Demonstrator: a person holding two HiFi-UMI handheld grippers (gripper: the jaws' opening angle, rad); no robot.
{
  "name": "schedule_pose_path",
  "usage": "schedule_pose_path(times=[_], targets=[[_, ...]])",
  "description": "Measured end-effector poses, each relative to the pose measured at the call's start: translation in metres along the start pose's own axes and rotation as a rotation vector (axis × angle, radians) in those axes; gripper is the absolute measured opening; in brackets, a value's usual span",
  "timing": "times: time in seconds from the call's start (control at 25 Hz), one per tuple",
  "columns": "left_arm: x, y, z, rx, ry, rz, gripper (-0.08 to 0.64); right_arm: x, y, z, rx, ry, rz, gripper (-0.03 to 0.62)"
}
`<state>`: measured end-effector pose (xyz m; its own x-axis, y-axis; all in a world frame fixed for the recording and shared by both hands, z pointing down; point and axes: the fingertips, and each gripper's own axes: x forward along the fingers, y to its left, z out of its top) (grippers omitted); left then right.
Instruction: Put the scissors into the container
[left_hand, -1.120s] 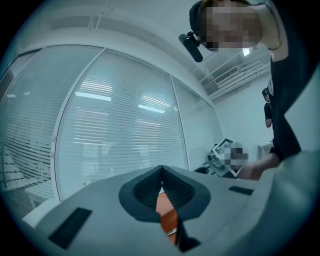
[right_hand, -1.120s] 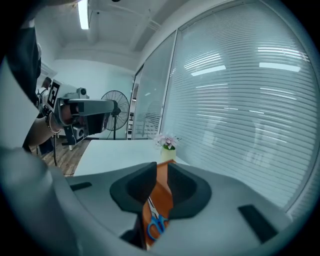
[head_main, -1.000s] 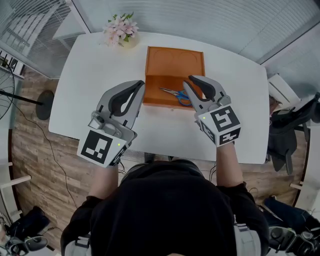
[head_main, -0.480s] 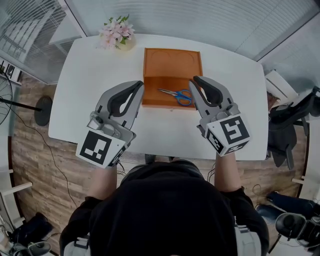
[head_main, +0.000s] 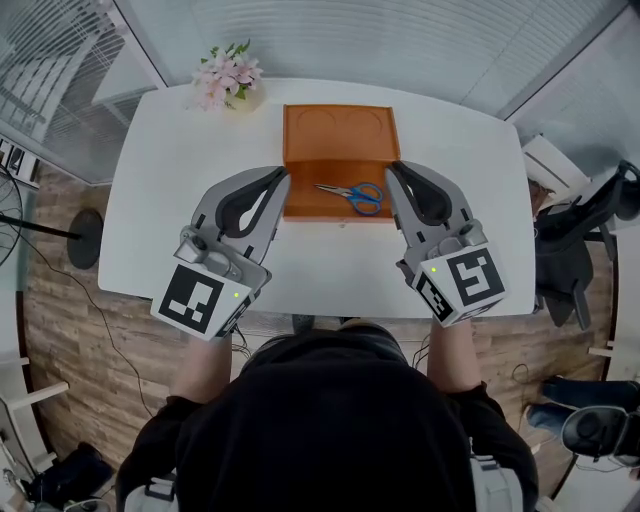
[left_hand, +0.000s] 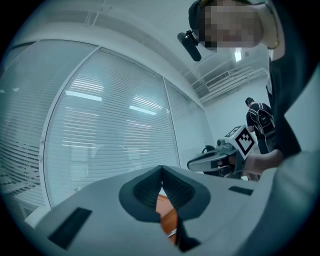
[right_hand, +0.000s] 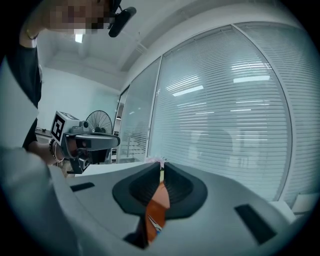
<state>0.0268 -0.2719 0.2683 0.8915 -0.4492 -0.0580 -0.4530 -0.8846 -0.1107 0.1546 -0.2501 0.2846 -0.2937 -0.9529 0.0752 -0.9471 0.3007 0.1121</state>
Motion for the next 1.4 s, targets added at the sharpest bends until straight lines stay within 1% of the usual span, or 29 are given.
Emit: schedule_pose_path(times=[0.2,0.56,0.76,1.4], targets=[[-0.002,-0.001,0.000,0.000,-0.004,-0.020,0.012,-0.006,0.002,0.003,-0.004,-0.010,-0.030,0.009],[-0.005,-0.001,0.000,-0.003,-0.011,-0.050,0.012,-0.013,0.009,0.008,0.000,-0.025,-0.061,0.006],[-0.007,-0.001,-0.001,-0.006,-0.016,-0.057,0.012,-0.016,0.011,0.009,0.014,-0.040,-0.068,0.006],[-0.015,-0.004,-0.001,-0.005,-0.020,-0.071,0.012,-0.021,0.024,0.011,0.018,-0.060,-0.080,0.005]])
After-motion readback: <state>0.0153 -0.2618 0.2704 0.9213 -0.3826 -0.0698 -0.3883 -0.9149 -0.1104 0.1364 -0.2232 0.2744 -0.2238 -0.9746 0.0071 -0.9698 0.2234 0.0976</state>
